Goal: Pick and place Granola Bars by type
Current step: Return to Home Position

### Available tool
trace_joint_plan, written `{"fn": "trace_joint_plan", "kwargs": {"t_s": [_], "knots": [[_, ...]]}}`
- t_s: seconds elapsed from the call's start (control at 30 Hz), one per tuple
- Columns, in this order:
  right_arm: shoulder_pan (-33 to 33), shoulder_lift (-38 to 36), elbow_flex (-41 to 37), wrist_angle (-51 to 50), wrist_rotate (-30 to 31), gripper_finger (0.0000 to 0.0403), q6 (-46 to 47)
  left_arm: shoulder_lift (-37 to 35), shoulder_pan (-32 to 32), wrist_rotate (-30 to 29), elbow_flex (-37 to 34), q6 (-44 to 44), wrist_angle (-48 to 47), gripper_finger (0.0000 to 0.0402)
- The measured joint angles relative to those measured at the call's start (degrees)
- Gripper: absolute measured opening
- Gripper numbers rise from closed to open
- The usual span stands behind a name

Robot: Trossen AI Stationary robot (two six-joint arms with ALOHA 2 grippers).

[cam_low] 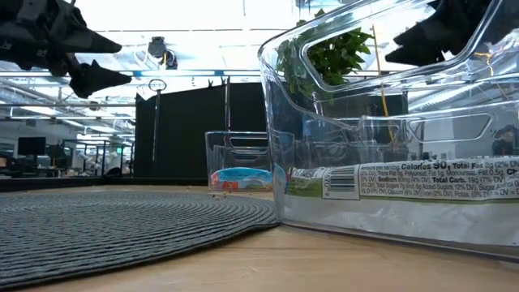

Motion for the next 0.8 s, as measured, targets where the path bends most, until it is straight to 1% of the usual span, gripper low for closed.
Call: {"fn": "trace_joint_plan", "kwargs": {"t_s": [0.1,0.27,0.43,0.53,0.8], "knots": [[0.4,-2.8,-1.8,0.0,2.7,0.0214,-1.9,-0.9,0.0,0.4,-3.0,-0.4,3.3,0.0379],[0.4,-7.3,-3.7,0.1,3.1,0.0216,-5.1,-1.9,0.0,3.3,-6.7,-1.3,7.2,0.0385],[0.4,-11.6,-7.1,0.0,4.7,0.0213,-4.6,-1.9,0.0,2.9,-9.4,0.8,13.0,0.0381],[0.3,-13.4,-9.0,-0.1,4.7,0.0214,-3.6,-1.9,0.0,1.7,-10.4,1.2,14.3,0.0379],[0.3,-16.7,-14.4,0.1,6.0,0.0213,-2.4,-1.9,0.0,1.5,-10.4,2.4,13.3,0.0382]]}}
